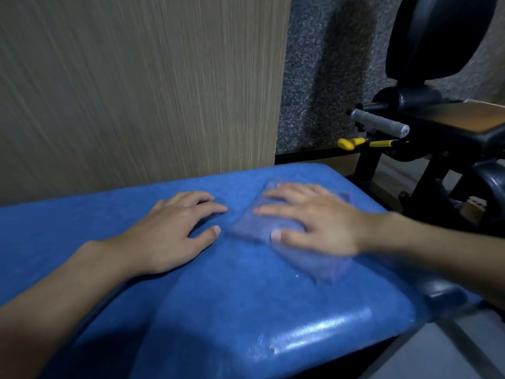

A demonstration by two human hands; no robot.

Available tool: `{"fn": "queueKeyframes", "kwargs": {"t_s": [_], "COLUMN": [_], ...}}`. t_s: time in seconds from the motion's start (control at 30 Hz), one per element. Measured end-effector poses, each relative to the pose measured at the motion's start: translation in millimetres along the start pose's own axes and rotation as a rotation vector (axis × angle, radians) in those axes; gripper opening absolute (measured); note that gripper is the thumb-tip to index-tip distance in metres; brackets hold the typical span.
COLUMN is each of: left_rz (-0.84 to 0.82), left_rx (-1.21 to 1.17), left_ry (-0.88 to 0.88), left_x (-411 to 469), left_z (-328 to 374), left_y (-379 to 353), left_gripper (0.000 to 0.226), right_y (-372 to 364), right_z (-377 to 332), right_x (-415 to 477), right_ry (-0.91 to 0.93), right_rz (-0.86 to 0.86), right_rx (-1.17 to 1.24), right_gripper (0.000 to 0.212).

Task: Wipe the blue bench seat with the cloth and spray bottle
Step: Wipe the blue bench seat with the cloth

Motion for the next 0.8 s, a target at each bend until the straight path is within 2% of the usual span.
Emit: {"fn": "queueKeyframes", "kwargs": {"t_s": [0.07,0.13,0.23,0.37,0.47,0.57,0.63,0.7,0.8], "left_rz": [0.014,0.019,0.000,-0.007,0.031,0.076,0.081,0.105,0.177], "left_rx": [0.015,0.026,0.036,0.002,-0.058,-0.110,-0.144,-0.194,-0.208], "left_ry": [0.001,0.003,0.003,-0.009,0.004,0.028,0.052,0.084,-0.009], "left_x": [-5.1,-10.9,-18.0,-19.9,-17.4,-13.6,-11.7,-10.0,-12.7], "left_z": [-0.7,-0.3,-2.9,-12.5,-18.4,-23.0,-24.2,-20.6,10.6], "left_y": [2.9,6.1,7.6,8.3,8.3,8.7,8.5,12.2,25.9], "left_gripper": [0.074,0.075,0.077,0.074,0.072,0.069,0.065,0.060,0.052], "right_y": [-8.1,-13.0,-18.3,-16.7,-8.4,1.5,6.9,13.9,26.6], "right_z": [44.8,82.2,100.1,56.6,-11.8,-77.5,-97.0,-95.0,-54.1], "right_x": [31.0,58.4,77.9,61.6,27.8,-9.4,-23.1,-26.8,-30.3], "right_ry": [-0.182,-0.348,-0.477,-0.377,-0.124,0.138,0.221,0.186,-0.056], "right_rz": [0.016,-0.019,-0.076,-0.054,-0.042,-0.051,-0.074,-0.048,0.144], "right_rx": [-0.056,-0.071,-0.074,-0.093,-0.071,0.012,0.038,0.099,0.239], "right_gripper": [0.069,0.061,0.056,0.059,0.071,0.064,0.062,0.065,0.077]}}
Point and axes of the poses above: each hand's wrist, its own x-axis towards the middle knuckle, its own y-axis out of the back of the hand, z = x × y, the point moved 3 cm from there along x, towards the middle knuckle, and after that the axes turned 8 degrees about z, right-handed, at the moved point
